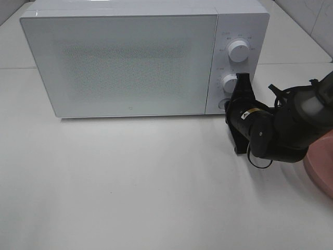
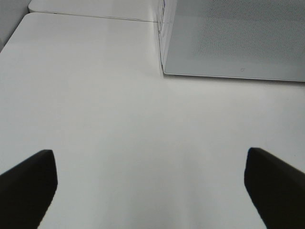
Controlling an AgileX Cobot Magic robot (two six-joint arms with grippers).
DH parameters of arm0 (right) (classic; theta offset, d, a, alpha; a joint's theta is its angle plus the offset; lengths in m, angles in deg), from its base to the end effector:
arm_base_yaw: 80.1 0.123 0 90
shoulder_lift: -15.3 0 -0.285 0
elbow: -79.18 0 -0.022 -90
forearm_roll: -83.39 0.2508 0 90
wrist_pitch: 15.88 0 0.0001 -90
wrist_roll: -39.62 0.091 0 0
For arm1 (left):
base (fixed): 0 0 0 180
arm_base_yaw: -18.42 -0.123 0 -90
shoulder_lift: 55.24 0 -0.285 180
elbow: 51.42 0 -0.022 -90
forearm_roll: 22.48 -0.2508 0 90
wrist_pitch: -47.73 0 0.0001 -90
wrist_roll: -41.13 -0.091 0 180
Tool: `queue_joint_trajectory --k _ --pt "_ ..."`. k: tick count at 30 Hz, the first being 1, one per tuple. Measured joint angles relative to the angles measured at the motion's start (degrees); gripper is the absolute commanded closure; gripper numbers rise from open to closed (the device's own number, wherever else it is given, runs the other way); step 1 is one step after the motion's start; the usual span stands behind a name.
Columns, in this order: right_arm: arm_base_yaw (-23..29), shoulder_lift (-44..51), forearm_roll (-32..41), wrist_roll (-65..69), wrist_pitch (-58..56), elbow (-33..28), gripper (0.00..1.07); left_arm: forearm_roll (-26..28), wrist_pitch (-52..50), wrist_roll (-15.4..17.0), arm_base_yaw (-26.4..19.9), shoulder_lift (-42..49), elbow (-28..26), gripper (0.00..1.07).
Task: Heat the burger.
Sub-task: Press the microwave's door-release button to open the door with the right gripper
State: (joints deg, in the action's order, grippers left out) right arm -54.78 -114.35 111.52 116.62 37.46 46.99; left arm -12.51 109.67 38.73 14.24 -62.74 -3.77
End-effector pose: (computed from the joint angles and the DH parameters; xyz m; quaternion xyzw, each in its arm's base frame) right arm 0.3392 0.1225 0.0793 0.5516 0.6076 0.3954 0.4126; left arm -0.0080 -0.0145 0.2810 -0.0081 0.8498 -0.0568 0.5240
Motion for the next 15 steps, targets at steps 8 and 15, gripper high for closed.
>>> queue_joint_trajectory --k 8,15 --pt "0.06 0.63 -1.26 -0.46 0.69 0.0 1.07 0.0 0.0 0.0 0.0 0.0 0.0 0.07" --pt "0.0 0.63 -1.32 -2.35 0.46 0.0 1.07 0.0 0.0 0.0 0.0 0.0 0.0 0.07"
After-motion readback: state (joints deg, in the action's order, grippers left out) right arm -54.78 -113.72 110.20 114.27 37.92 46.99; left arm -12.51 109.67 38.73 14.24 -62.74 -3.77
